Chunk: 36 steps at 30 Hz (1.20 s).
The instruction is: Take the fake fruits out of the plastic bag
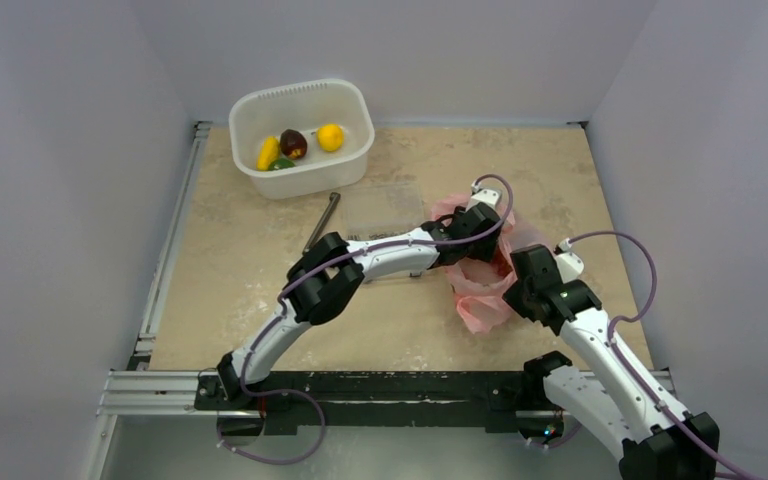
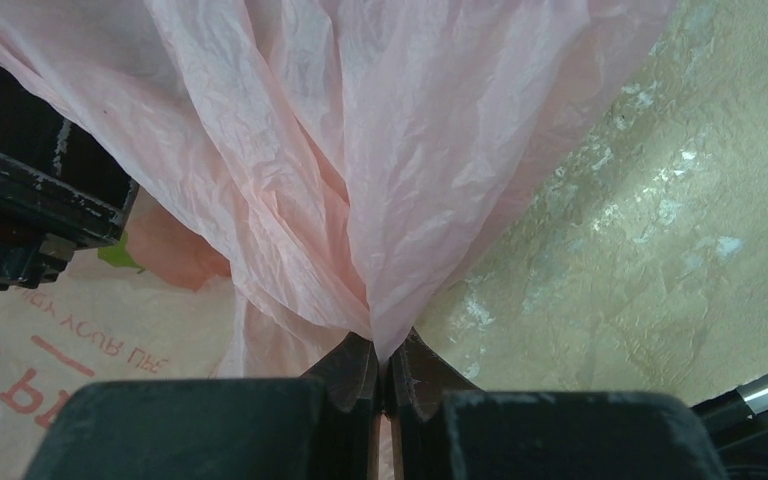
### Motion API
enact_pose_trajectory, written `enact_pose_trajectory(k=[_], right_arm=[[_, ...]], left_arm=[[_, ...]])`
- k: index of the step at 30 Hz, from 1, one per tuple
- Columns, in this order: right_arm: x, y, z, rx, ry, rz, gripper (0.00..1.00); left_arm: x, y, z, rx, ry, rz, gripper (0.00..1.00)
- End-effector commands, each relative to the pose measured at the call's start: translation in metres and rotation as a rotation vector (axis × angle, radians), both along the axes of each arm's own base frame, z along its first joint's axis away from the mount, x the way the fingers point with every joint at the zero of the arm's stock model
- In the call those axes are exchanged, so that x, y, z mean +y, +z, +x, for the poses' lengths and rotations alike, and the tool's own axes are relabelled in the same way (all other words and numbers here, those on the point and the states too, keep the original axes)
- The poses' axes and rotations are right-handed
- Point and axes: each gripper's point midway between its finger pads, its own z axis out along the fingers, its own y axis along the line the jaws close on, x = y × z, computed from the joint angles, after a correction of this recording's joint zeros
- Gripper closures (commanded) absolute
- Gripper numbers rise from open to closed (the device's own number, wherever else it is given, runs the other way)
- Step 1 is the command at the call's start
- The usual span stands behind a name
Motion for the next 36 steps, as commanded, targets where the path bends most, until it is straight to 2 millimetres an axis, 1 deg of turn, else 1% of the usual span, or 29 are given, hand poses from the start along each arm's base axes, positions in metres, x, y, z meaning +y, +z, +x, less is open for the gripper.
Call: enact_pose_trajectory(k=[1,4,7,9,11,13,14,18,20,22,23,25,27,29,30,32,34,36], right_arm=[[0.003,0.003,0.003,-0.017,0.013,0.009,1.0],[0.005,0.003,0.006,-0.022,0.021,0.016,1.0],[0.008,0.001,0.007,-0.018,0.034,0.023,1.0],[0.01,-0.002,0.007,-0.007,0.041,0.025,1.0],[0.01,-0.003,0.006,0.003,0.041,0.024,1.0],[0.01,-0.003,0.007,-0.001,0.044,0.026,1.0],[0.01,-0.002,0.007,-0.005,0.044,0.025,1.0],[0.009,-0.004,0.007,-0.01,0.04,0.023,1.0],[0.008,-0.007,0.006,-0.01,0.036,0.018,1.0],[0.008,-0.012,0.005,-0.001,0.027,0.025,1.0],[0.011,-0.014,0.004,0.006,0.029,0.039,1.0],[0.012,-0.017,0.005,0.01,0.03,0.045,1.0],[0.012,-0.017,0.006,0.01,0.027,0.044,1.0],[0.012,-0.015,0.008,0.001,0.021,0.042,1.0],[0.012,-0.014,0.009,-0.004,0.02,0.042,1.0],[0.013,-0.012,0.011,-0.016,0.018,0.047,1.0],[0.012,-0.009,0.012,-0.02,0.015,0.044,1.0],[0.008,-0.006,0.011,-0.023,0.007,0.027,1.0]], left_arm=[[-0.006,0.008,0.016,-0.052,0.045,-0.025,0.39],[-0.011,0.002,0.02,-0.064,0.03,-0.027,0.39],[-0.014,-0.008,0.023,-0.057,0.036,-0.028,0.44],[-0.016,-0.013,0.023,-0.048,0.033,-0.025,0.52],[-0.018,-0.016,0.023,-0.047,0.026,-0.026,0.57],[-0.019,-0.016,0.022,-0.047,0.019,-0.027,0.61],[-0.018,-0.014,0.023,-0.051,0.014,-0.025,0.64],[-0.017,0.004,0.022,-0.094,-0.029,-0.028,0.82],[-0.015,0.023,0.022,-0.127,-0.051,-0.037,0.88],[-0.012,0.041,0.019,-0.158,-0.077,-0.045,0.98],[-0.01,0.057,0.018,-0.182,-0.088,-0.06,1.0],[-0.006,0.078,0.014,-0.208,-0.106,-0.08,1.0],[-0.003,0.095,0.008,-0.219,-0.131,-0.103,1.0],[-0.003,0.108,0.0,-0.222,-0.166,-0.138,1.0],[-0.003,0.112,-0.005,-0.222,-0.183,-0.154,1.0],[-0.001,0.112,-0.012,-0.203,-0.2,-0.167,1.0],[-0.003,0.106,-0.013,-0.181,-0.196,-0.174,1.0],[-0.006,0.099,-0.009,-0.142,-0.171,-0.192,1.0]])
